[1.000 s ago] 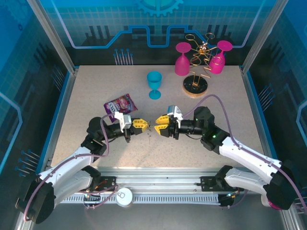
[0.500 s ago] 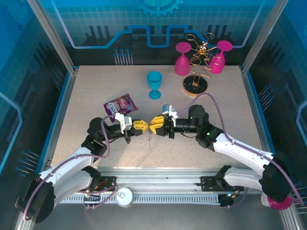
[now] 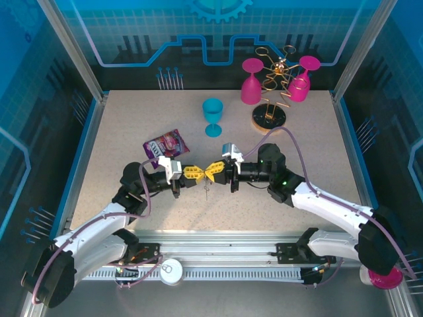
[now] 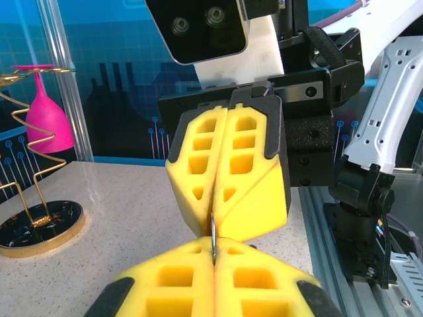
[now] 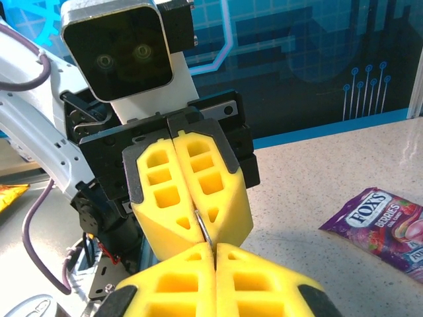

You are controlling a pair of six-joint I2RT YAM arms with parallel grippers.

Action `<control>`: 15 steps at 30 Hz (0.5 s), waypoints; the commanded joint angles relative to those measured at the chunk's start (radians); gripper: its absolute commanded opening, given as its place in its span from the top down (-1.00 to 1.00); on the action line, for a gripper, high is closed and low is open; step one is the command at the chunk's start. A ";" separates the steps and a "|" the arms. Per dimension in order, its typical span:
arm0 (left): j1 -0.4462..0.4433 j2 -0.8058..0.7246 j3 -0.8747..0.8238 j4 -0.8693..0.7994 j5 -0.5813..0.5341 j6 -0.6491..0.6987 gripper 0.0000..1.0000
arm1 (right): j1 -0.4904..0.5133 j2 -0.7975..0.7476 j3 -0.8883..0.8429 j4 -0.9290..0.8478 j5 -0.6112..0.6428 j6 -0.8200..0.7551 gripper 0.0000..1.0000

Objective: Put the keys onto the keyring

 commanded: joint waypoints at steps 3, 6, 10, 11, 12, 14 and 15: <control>-0.013 -0.007 -0.006 0.045 0.015 0.015 1.00 | 0.015 0.007 0.065 -0.058 -0.065 -0.032 1.00; -0.014 -0.020 -0.001 -0.020 -0.039 0.046 0.99 | 0.015 -0.010 0.090 -0.172 -0.043 -0.089 1.00; -0.013 -0.047 0.031 -0.200 -0.100 0.134 0.80 | 0.014 -0.019 0.145 -0.361 -0.015 -0.181 1.00; -0.016 -0.054 0.041 -0.239 -0.115 0.158 0.80 | 0.014 -0.017 0.161 -0.415 -0.010 -0.208 1.00; -0.016 -0.060 0.048 -0.281 -0.128 0.180 0.79 | 0.013 -0.014 0.185 -0.467 -0.005 -0.236 1.00; -0.017 -0.066 0.065 -0.350 -0.146 0.215 0.77 | 0.014 -0.009 0.226 -0.553 0.003 -0.283 1.00; -0.017 -0.068 0.073 -0.380 -0.151 0.232 0.77 | 0.013 -0.004 0.245 -0.597 0.008 -0.306 1.00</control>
